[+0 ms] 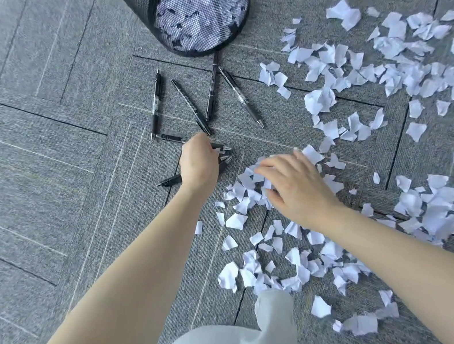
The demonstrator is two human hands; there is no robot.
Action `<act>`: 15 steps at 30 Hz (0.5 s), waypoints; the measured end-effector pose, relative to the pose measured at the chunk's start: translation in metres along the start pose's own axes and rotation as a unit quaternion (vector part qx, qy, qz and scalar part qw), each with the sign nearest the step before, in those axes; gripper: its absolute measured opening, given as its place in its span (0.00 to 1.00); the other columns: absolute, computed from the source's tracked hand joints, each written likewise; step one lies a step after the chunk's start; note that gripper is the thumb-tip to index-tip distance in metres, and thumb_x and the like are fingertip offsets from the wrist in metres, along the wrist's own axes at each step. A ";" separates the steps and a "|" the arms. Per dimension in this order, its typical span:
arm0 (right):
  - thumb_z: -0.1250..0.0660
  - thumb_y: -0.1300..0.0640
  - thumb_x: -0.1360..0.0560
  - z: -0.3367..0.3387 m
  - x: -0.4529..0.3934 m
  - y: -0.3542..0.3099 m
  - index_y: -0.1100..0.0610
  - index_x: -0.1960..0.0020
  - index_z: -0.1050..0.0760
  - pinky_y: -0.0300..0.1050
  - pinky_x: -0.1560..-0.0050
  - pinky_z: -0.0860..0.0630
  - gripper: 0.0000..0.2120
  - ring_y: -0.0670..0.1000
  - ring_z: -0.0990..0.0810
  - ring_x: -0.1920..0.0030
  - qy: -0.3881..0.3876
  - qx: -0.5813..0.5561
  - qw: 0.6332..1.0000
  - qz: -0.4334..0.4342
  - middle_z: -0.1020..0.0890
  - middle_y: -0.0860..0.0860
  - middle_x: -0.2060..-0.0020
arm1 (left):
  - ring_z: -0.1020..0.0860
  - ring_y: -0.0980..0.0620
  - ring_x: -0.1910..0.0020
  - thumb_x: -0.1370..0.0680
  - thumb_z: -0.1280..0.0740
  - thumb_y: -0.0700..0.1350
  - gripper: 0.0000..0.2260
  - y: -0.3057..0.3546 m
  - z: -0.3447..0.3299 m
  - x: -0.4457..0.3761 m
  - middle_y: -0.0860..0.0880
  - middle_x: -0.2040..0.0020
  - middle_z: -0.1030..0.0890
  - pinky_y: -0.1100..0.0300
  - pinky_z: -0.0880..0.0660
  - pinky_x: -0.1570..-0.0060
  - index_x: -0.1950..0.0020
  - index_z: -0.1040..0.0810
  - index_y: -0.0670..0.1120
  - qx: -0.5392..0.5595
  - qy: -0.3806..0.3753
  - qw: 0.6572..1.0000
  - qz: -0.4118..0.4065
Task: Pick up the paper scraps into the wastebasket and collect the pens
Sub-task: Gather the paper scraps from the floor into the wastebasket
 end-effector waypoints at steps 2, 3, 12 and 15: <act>0.44 0.52 0.22 -0.011 -0.007 -0.018 0.52 0.29 0.41 0.52 0.30 0.63 0.23 0.51 0.45 0.27 -0.046 0.008 0.998 0.031 0.38 0.50 0.29 | 0.34 0.50 0.71 0.25 0.35 0.36 0.13 -0.003 0.000 0.001 0.47 0.69 0.30 0.59 0.35 0.69 0.67 0.34 0.43 0.013 0.003 1.000 -0.011; 0.44 0.52 0.22 -0.017 -0.008 -0.024 0.51 0.28 0.44 0.52 0.29 0.64 0.24 0.51 0.48 0.27 -0.066 0.012 0.997 0.039 0.41 0.49 0.28 | 0.35 0.50 0.70 0.25 0.35 0.36 0.13 -0.005 0.000 0.001 0.47 0.70 0.30 0.59 0.35 0.69 0.68 0.35 0.43 0.020 0.002 1.000 -0.012; 0.43 0.56 0.22 -0.029 0.011 -0.021 0.51 0.29 0.40 0.50 0.30 0.65 0.22 0.52 0.46 0.27 -0.061 -0.026 0.997 0.027 0.38 0.50 0.29 | 0.29 0.52 0.69 0.26 0.33 0.35 0.15 -0.004 -0.005 -0.004 0.50 0.70 0.28 0.62 0.30 0.70 0.71 0.34 0.44 -0.001 -0.012 0.999 -0.038; 0.45 0.54 0.22 -0.034 0.012 -0.019 0.50 0.27 0.45 0.53 0.30 0.67 0.24 0.52 0.52 0.26 -0.093 -0.003 0.995 0.022 0.45 0.49 0.26 | 0.30 0.54 0.71 0.25 0.36 0.35 0.10 -0.007 -0.004 -0.008 0.50 0.70 0.27 0.61 0.31 0.71 0.66 0.30 0.42 -0.001 -0.008 1.000 -0.028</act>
Point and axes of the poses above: each hand's wrist, its own x-axis away from the middle knuckle, its own z-axis out of the back of the hand, y = z × x, the point moved 6 cm from there along -x, towards the middle knuckle
